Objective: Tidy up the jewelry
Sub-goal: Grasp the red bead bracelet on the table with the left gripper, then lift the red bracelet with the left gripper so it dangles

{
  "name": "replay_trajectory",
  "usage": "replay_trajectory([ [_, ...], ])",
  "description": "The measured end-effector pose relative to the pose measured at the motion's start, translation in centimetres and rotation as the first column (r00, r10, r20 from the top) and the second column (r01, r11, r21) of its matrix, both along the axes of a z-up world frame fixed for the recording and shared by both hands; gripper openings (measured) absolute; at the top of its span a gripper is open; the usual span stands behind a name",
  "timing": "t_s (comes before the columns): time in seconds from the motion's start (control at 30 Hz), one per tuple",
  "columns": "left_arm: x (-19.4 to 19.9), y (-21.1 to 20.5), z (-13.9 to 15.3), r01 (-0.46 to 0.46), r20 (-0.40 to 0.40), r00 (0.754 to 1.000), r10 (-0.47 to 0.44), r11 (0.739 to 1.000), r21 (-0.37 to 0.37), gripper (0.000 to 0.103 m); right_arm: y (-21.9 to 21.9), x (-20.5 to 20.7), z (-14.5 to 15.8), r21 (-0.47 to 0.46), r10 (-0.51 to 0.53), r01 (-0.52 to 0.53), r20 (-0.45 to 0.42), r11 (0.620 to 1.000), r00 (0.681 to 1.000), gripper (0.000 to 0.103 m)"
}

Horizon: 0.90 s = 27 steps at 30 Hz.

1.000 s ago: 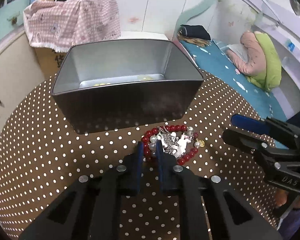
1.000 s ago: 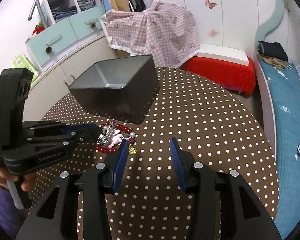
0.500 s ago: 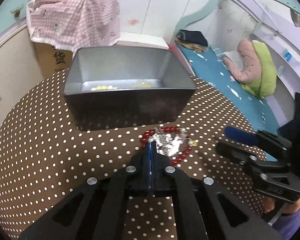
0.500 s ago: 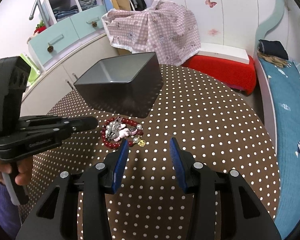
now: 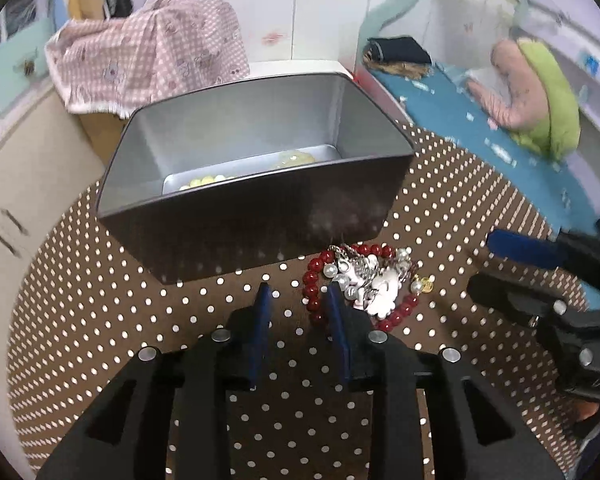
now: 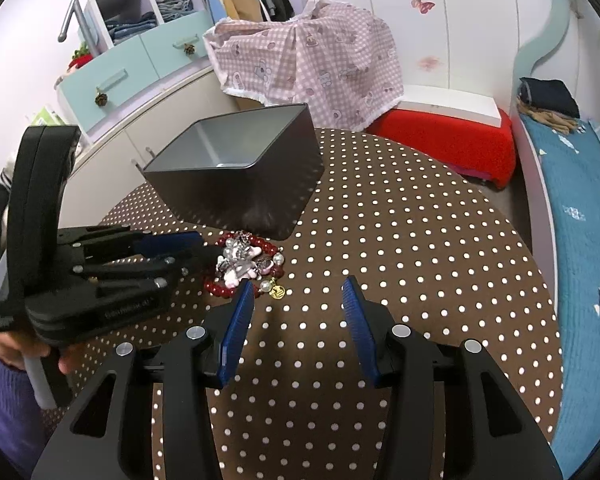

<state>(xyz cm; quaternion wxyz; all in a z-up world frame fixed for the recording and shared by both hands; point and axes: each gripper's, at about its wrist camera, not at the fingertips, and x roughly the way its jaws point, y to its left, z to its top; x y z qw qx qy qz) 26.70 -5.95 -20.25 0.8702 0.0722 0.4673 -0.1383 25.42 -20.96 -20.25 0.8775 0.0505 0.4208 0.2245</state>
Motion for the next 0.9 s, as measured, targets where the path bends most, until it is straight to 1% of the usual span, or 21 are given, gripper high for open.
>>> replay_trajectory([
  [0.1,0.2,-0.1,0.1,0.005,-0.014,1.000,-0.005,1.000,0.012,0.025,0.0,0.2,-0.2,0.005,0.003,-0.003,-0.006,1.000,1.000,0.046],
  [0.13,0.3,-0.1,0.1,0.015,-0.017,1.000,-0.014,1.000,0.017,0.023,0.0,0.2,-0.2,0.005,0.006,-0.006,-0.007,1.000,1.000,0.046],
  [0.17,0.2,-0.1,0.1,0.019,-0.022,1.000,-0.019,1.000,0.016,0.019,0.1,0.2,-0.3,0.005,0.009,-0.009,-0.009,1.000,1.000,0.046],
  [0.2,0.1,-0.1,0.2,0.022,-0.030,0.999,-0.021,1.000,0.012,0.017,0.1,0.1,-0.3,0.004,0.011,-0.010,-0.010,1.000,1.000,0.046],
  [0.27,-0.3,-0.1,0.4,0.038,-0.063,0.997,-0.037,0.999,0.003,0.018,0.1,0.0,-0.3,0.007,0.014,-0.014,-0.011,1.000,1.000,0.046],
  [0.33,-0.8,0.1,0.5,0.057,-0.091,0.994,-0.062,0.997,-0.051,0.022,0.1,-0.1,-0.4,0.008,0.015,-0.015,-0.011,1.000,1.000,0.046],
  [0.37,-1.1,0.0,0.5,0.064,-0.076,0.995,-0.068,0.997,-0.048,0.023,0.1,-0.2,-0.4,0.011,0.014,-0.014,-0.011,1.000,1.000,0.046],
  [0.43,-1.6,-0.4,0.4,0.084,-0.048,0.995,-0.085,0.996,-0.012,0.023,0.0,-0.3,-0.3,0.014,0.012,-0.012,-0.010,1.000,1.000,0.046],
  [0.5,-1.6,-0.4,0.4,0.077,-0.043,0.996,-0.078,0.997,-0.012,0.019,-0.1,-0.4,-0.3,0.017,0.011,-0.011,-0.009,1.000,1.000,0.046],
  [0.53,-1.5,-0.2,0.4,0.064,-0.042,0.997,-0.064,0.998,-0.005,0.008,-0.1,-0.5,-0.2,0.019,0.012,-0.012,-0.009,1.000,1.000,0.046],
  [0.57,-1.3,0.1,0.4,0.049,-0.041,0.998,-0.049,0.999,-0.001,0.006,-0.1,-0.6,-0.2,0.018,0.013,-0.013,-0.009,1.000,1.000,0.046],
  [0.63,-1.3,0.5,0.4,0.044,-0.046,0.998,-0.045,0.999,-0.030,0.006,0.0,-0.6,-0.1,0.019,0.013,-0.013,-0.012,1.000,1.000,0.049],
  [0.7,-1.4,0.6,0.4,0.039,-0.039,0.998,-0.040,0.999,-0.038,0.006,0.0,-0.9,-0.1,0.017,0.018,-0.017,-0.010,1.000,1.000,0.050],
  [0.8,-1.7,1.2,1.0,0.047,-0.028,0.998,-0.050,0.994,-0.103,0.006,0.2,-1.1,-0.1,0.012,0.025,-0.025,-0.012,1.000,1.000,0.050],
  [0.9,-2.1,1.7,2.7,0.071,-0.004,0.997,-0.073,0.980,-0.184,0.006,0.2,-1.3,-0.1,0.006,0.025,-0.025,-0.012,1.000,1.000,0.050],
])
